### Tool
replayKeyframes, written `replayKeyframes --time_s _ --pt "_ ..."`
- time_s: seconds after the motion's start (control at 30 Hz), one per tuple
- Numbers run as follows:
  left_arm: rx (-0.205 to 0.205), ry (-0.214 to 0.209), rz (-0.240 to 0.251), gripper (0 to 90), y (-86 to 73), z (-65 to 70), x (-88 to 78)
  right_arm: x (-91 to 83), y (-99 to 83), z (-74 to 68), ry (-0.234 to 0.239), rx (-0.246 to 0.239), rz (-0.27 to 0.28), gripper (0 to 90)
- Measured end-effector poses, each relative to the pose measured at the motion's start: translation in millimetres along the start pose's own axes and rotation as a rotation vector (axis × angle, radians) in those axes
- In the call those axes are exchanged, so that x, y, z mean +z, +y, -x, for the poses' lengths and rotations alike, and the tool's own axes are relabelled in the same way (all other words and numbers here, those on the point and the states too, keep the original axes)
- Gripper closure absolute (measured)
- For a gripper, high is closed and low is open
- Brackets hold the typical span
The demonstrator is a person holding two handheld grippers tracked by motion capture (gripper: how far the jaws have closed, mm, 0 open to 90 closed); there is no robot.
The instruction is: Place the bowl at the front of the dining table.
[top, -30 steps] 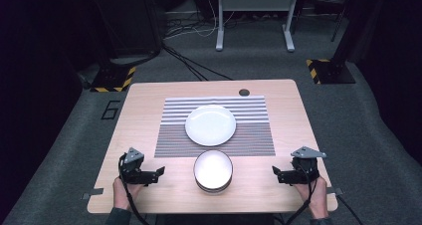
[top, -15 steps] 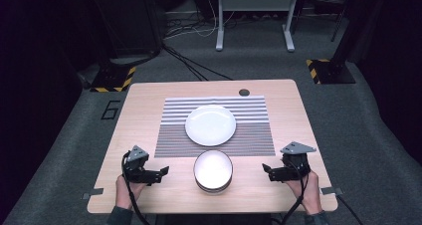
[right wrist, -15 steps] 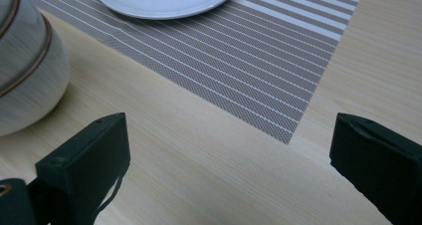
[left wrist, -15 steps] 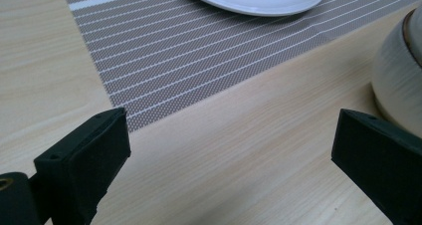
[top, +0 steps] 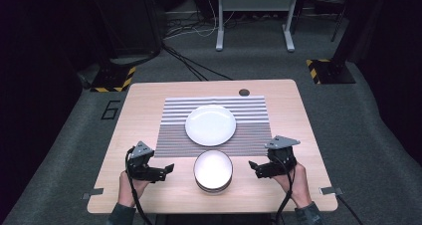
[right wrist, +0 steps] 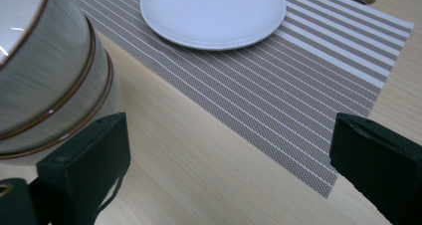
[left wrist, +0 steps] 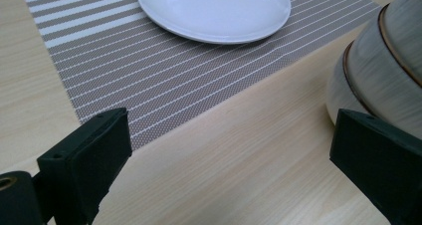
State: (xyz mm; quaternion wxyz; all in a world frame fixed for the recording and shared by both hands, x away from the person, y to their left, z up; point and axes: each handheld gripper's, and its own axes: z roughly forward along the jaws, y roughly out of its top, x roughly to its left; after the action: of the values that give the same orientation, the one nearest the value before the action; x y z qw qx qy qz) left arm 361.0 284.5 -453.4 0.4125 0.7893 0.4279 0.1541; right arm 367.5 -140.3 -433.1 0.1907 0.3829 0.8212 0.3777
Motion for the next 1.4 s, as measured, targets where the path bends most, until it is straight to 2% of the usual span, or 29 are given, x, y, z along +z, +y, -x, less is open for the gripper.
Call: replayKeyframes --time_s 0.07,0.33,0.53,0.67,0.83,0.97,1.17,1.4 --pt "0.015 -0.012 -0.002 2.8 4.2 2.5 0.4 1.8 7.5 -4.5 0.013 -0.014 0.005 2.0" --pt "0.020 -0.034 0.009 3.3 11.9 7.0 0.4 6.2 22.7 -14.6 0.047 -0.046 0.006 2.1" --pt "0.035 -0.054 0.013 3.5 19.3 11.2 1.0 6.0 30.2 -20.4 0.061 -0.062 0.015 2.1" --pt "0.048 -0.071 0.019 3.0 26.1 17.1 1.2 5.9 37.6 -23.5 0.094 -0.062 0.021 2.5" --pt "0.060 -0.080 0.020 3.0 31.7 21.9 3.3 7.0 42.4 -28.5 0.101 -0.076 0.020 2.5" --pt "0.062 -0.115 0.029 2.9 39.0 25.4 3.5 8.2 47.2 -34.0 0.108 -0.092 0.018 2.6" --pt "0.075 -0.140 0.043 2.8 47.5 32.6 4.1 10.9 54.3 -40.5 0.125 -0.110 0.018 3.2" --pt "0.090 -0.166 0.029 3.5 54.8 44.3 9.8 24.1 58.0 -52.9 0.152 -0.137 -0.024 5.4"
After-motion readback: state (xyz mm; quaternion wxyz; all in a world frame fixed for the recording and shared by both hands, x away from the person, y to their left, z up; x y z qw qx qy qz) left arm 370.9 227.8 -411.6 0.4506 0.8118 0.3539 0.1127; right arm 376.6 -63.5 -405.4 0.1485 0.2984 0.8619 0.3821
